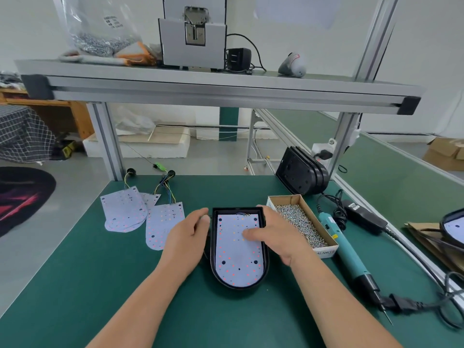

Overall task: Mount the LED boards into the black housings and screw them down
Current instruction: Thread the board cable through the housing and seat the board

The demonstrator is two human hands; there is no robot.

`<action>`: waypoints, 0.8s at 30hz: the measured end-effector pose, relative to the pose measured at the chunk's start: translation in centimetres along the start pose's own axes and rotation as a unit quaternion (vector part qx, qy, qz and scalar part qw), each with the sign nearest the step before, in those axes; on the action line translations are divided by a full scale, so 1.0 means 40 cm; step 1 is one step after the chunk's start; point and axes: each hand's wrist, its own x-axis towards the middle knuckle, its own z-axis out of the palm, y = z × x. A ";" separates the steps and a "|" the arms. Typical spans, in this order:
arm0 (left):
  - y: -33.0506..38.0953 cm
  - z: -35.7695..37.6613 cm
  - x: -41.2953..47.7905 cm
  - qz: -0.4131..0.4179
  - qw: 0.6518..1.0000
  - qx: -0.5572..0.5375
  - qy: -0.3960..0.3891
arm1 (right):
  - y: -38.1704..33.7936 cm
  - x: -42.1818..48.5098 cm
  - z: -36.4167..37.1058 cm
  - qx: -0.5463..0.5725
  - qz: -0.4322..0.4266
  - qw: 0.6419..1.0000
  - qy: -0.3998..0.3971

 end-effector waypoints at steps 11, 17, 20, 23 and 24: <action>0.017 -0.025 0.009 -0.006 0.982 0.062 -0.176 | -0.024 -0.015 0.009 -0.229 -0.001 0.973 -0.012; 0.024 -0.013 0.016 -0.019 0.981 0.069 -0.181 | -0.032 -0.016 0.006 -0.352 -0.005 0.936 -0.014; 0.018 -0.014 0.020 -0.025 0.979 0.076 -0.185 | -0.033 -0.020 0.004 -0.395 -0.017 0.919 -0.007; 0.014 -0.012 0.018 -0.016 0.981 0.090 -0.170 | -0.029 -0.027 -0.011 -0.410 -0.036 0.911 0.008; 0.012 -0.011 0.015 -0.013 0.982 0.090 -0.163 | -0.029 -0.030 -0.018 -0.413 -0.039 0.910 0.011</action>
